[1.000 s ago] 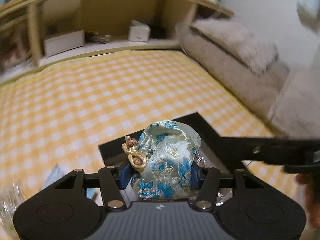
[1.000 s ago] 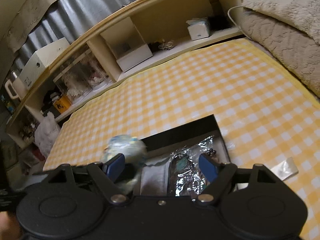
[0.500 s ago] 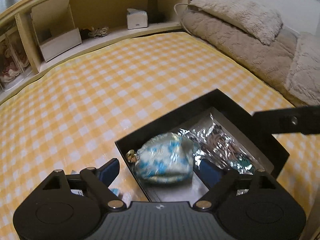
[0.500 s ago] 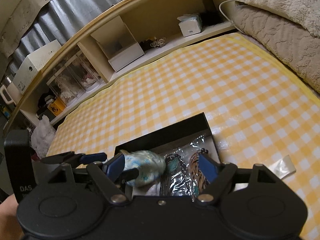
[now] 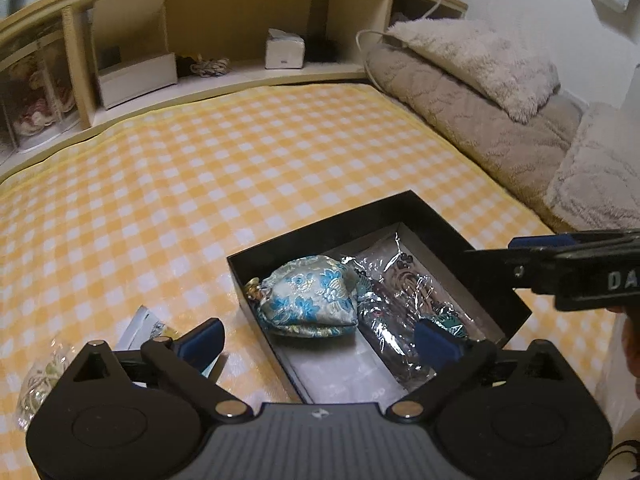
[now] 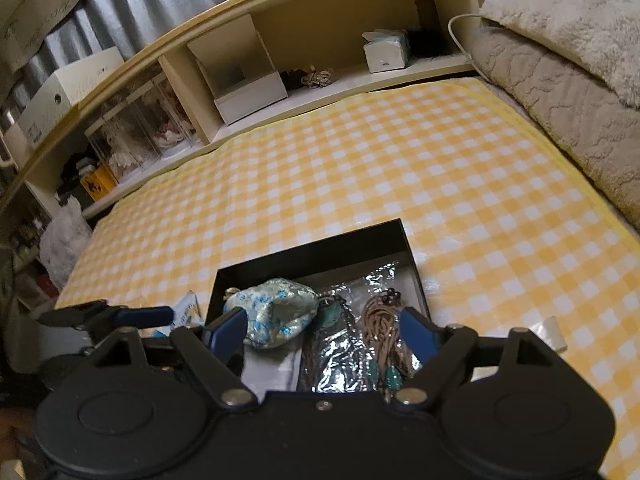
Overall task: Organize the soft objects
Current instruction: 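Move the left tool to the clear cord bag while the right tool reaches the white cloth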
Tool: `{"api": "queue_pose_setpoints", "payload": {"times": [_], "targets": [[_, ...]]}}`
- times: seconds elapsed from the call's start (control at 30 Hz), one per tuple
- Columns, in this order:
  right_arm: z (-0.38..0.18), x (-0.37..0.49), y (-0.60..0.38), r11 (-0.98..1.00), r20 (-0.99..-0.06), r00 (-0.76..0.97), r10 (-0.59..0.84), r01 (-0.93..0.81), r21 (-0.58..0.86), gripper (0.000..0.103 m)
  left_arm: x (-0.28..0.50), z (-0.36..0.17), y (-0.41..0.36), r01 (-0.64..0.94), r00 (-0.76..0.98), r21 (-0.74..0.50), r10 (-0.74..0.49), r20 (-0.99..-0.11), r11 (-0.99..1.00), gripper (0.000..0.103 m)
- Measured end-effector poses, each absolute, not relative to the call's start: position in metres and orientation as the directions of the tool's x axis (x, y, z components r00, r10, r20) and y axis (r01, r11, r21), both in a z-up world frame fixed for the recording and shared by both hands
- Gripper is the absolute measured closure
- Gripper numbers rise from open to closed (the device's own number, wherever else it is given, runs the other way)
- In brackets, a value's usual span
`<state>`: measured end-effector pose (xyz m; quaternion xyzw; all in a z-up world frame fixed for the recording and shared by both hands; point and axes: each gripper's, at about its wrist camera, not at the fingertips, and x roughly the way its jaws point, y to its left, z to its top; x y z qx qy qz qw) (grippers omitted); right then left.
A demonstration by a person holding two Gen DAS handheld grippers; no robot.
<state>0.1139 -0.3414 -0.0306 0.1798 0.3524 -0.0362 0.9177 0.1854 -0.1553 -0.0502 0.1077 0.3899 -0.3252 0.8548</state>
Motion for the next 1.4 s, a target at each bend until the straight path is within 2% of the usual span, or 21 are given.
{"api": "queue_pose_setpoints", "payload": {"times": [0.07, 0.13, 0.23, 0.53, 0.9, 1.4], "targets": [[-0.029, 0.112, -0.339, 0.94, -0.664, 0.747, 0.041, 0.197, 0.279, 0.014, 0.182, -0.047, -0.15, 0.632, 0.488, -0.082, -0.477, -0.731, 0.771, 0.001], [-0.029, 0.112, -0.338, 0.944, -0.67, 0.742, 0.023, 0.205, 0.259, 0.005, 0.179, -0.043, -0.144, 0.62, 0.496, -0.093, -0.481, -0.723, 0.779, 0.0], [-0.03, 0.11, -0.335, 0.953, -0.676, 0.736, -0.015, 0.215, 0.213, 0.0, 0.173, -0.039, -0.134, 0.604, 0.509, -0.105, -0.485, -0.711, 0.79, 0.0], [-0.029, 0.105, -0.327, 0.963, -0.685, 0.726, -0.063, 0.224, 0.149, 0.0, 0.161, -0.028, -0.106, 0.552, 0.552, -0.119, -0.469, -0.689, 0.825, 0.0], [-0.013, 0.099, -0.318, 0.959, -0.597, 0.794, -0.109, 0.242, 0.148, 0.0, 0.162, 0.001, -0.045, 0.434, 0.659, -0.125, -0.409, -0.631, 0.892, 0.0], [-0.015, 0.114, -0.238, 0.984, -0.527, 0.848, 0.053, 0.046, 0.173, 0.0, 0.188, -0.011, 0.038, 0.236, 0.759, -0.123, -0.263, -0.595, 0.964, 0.0]]}}
